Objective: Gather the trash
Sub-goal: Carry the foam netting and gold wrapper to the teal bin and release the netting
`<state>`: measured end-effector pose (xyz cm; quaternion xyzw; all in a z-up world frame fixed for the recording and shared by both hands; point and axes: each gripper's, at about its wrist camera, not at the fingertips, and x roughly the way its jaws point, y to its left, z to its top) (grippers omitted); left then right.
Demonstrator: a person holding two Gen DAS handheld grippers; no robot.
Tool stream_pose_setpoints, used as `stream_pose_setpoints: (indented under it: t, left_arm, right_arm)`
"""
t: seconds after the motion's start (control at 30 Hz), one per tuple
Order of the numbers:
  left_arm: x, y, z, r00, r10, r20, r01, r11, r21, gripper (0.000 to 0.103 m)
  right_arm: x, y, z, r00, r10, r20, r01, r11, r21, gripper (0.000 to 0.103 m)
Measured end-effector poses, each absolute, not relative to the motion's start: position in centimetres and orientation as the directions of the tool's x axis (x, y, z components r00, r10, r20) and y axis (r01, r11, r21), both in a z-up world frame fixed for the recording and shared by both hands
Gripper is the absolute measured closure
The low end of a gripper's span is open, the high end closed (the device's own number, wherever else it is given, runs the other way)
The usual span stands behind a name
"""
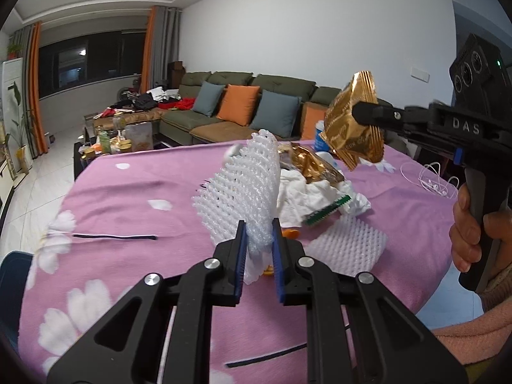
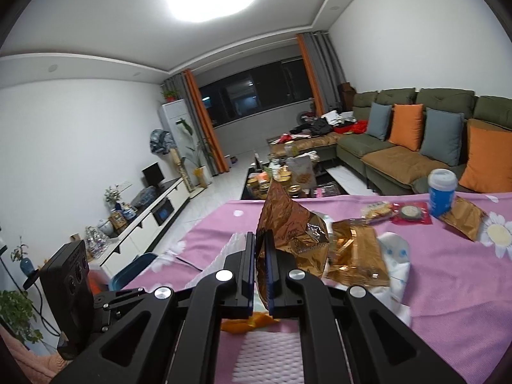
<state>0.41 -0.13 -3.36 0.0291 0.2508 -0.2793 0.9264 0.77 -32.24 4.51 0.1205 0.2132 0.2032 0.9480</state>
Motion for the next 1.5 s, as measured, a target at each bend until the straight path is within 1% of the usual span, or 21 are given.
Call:
stream_pose_setpoints:
  t: [0.3, 0.4, 0.67, 0.93, 1.13, 1.27, 1.5]
  left_arm:
    - [-0.5, 4.7, -1.7, 0.785, -0.427, -0.449, 0.439, 0.895, -0.082, 0.088]
    - [-0.5, 6.7, -1.3, 0.81, -0.383, -0.444, 0.393, 0.917, -0.074, 0.088]
    - [-0.8, 13.5, -1.3, 0.862, -0.233, -0.45, 0.224, 0.972, -0.075, 0.088]
    - [-0.9, 20.6, -1.3, 0.884, -0.075, -0.461, 0.053, 0.997, -0.061, 0.088]
    - [-0.5, 25.0, -2.5, 0.869, 0.016, -0.495, -0.041, 0.998, -0.04, 0.088]
    - [-0.1, 26.7, -3.5, 0.852, 0.056, -0.521, -0.085, 0.996, -0.031, 0.088]
    - [1.0, 28.2, -5.5, 0.817, 0.085, -0.57, -0.131, 0.991, -0.04, 0.087]
  right_arm:
    - [3.1, -27.1, 4.6, 0.717, 0.6, -0.354, -0.488, 0.795, 0.36, 0.098]
    - [4.5, -24.7, 4.4, 0.657, 0.662, -0.359, -0.538, 0.746, 0.392, 0.098]
    - [7.4, -16.4, 4.3, 0.491, 0.784, -0.379, -0.663, 0.619, 0.421, 0.098]
    - [9.9, -8.9, 4.1, 0.368, 0.838, -0.403, -0.723, 0.53, 0.442, 0.098]
    - [11.8, -3.5, 3.1, 0.287, 0.858, -0.427, -0.747, 0.479, 0.461, 0.098]
    - [12.5, -0.1, 2.3, 0.241, 0.86, -0.45, -0.759, 0.456, 0.466, 0.098]
    - [14.0, 4.6, -0.4, 0.18, 0.841, -0.509, -0.749, 0.453, 0.483, 0.096]
